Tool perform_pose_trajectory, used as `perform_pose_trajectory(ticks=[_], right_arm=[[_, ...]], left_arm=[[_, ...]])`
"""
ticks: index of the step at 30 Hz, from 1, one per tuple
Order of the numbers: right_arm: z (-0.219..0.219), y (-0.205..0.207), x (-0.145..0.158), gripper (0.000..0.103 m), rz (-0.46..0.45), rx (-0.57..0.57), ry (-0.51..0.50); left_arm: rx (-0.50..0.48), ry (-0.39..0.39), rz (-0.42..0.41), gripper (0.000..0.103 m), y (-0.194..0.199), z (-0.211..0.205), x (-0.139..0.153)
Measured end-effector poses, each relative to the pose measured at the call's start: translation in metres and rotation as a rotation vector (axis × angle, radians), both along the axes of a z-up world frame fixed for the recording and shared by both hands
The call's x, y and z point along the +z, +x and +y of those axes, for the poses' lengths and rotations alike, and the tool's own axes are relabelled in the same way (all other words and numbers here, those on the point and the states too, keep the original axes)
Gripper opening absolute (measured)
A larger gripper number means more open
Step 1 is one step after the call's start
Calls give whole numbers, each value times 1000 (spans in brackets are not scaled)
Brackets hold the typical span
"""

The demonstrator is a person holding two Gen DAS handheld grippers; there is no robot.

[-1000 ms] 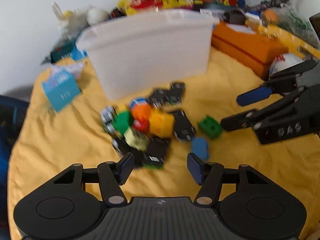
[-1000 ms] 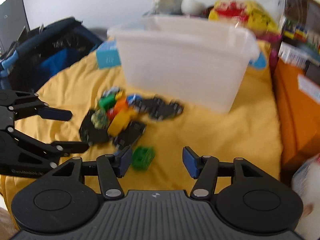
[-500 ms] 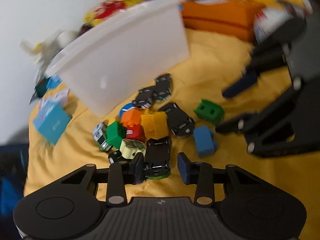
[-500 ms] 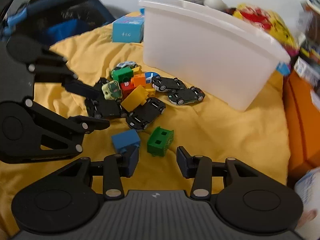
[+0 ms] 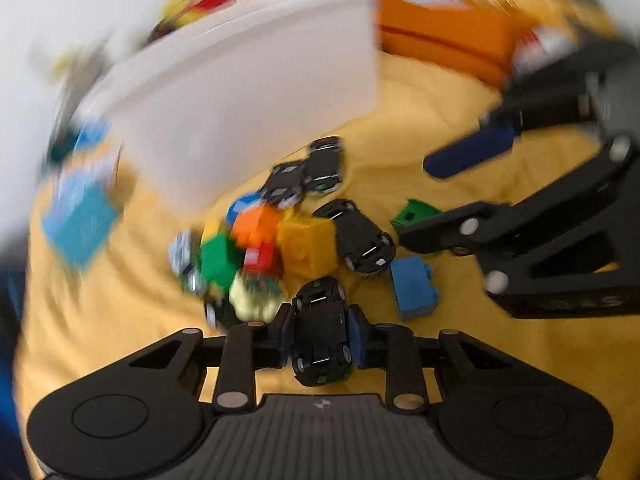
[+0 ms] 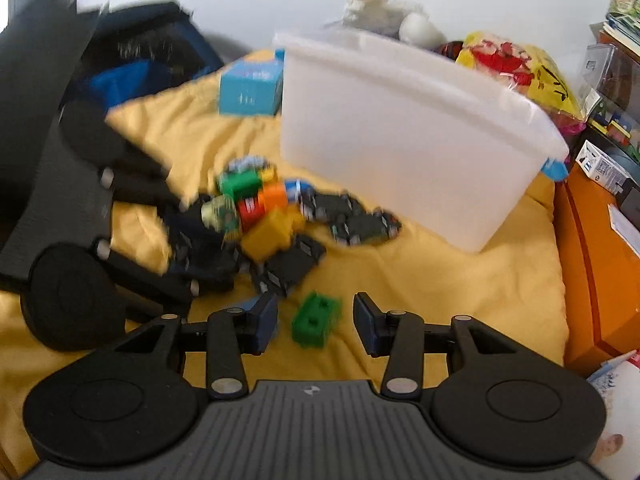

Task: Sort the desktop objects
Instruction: 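Grasp the green toy car with the left tool while the right tool grasps the white-green car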

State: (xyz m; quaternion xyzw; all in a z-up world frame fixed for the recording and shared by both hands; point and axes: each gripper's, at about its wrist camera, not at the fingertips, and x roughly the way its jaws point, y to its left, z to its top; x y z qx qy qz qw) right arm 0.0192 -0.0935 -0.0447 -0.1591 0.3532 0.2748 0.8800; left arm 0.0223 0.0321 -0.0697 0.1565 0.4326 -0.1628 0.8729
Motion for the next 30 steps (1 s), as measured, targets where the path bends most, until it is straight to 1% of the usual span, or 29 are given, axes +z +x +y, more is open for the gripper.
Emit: perform_pose_trajectory(ticks=[1, 2, 3, 4, 6, 8, 12, 14, 15, 16, 17, 19, 21, 23, 25, 27, 29, 30], right_arm=[[2, 5, 1, 46, 21, -8, 25], [5, 8, 1, 45, 33, -10, 38], [11, 13, -2, 45, 45, -10, 40], [15, 14, -4, 45, 49, -4, 29], [27, 19, -11, 45, 62, 11, 2], [35, 21, -18, 45, 65, 16, -25], [47, 19, -31, 45, 13, 38, -121], [48, 20, -36, 32, 0, 40, -166], [45, 22, -36, 23, 0, 38, -160], [42, 23, -35, 20, 0, 30, -156], [39, 22, -33, 20, -5, 27, -149], [27, 17, -21, 20, -8, 26, -93], [13, 12, -6, 20, 12, 29, -34], [-3, 1, 7, 20, 47, 44, 29], [-17, -7, 11, 20, 109, 48, 69], [-31, -14, 8, 20, 198, 40, 119], [-43, -21, -2, 20, 290, 15, 164], [-47, -22, -6, 20, 321, 7, 185]], left_arm=[[51, -93, 35, 32, -2, 11, 2], [85, -162, 61, 32, -6, 19, 3], [113, -207, 80, 32, -10, 24, 2], [133, -233, 92, 32, -16, 27, 0], [141, -263, 104, 32, -24, 29, -4], [134, -243, 102, 32, -28, 25, -7], [89, -94, 23, 33, -41, 9, -3], [54, -35, -21, 34, -50, 2, 3], [36, -6, -43, 35, -53, -2, 5], [11, 20, -62, 36, -57, -7, 7], [-10, 39, -70, 36, -59, -12, 7], [-37, 68, -63, 36, -61, -19, 4], [-45, 67, -43, 36, -60, -22, 1], [-33, 72, -31, 36, -58, -22, -4], [-24, 96, -37, 36, -57, -22, -9], [3, 99, -35, 35, -54, -20, -12], [58, 39, -13, 30, -49, -10, -11], [102, -12, 8, 20, -46, -2, -10]])
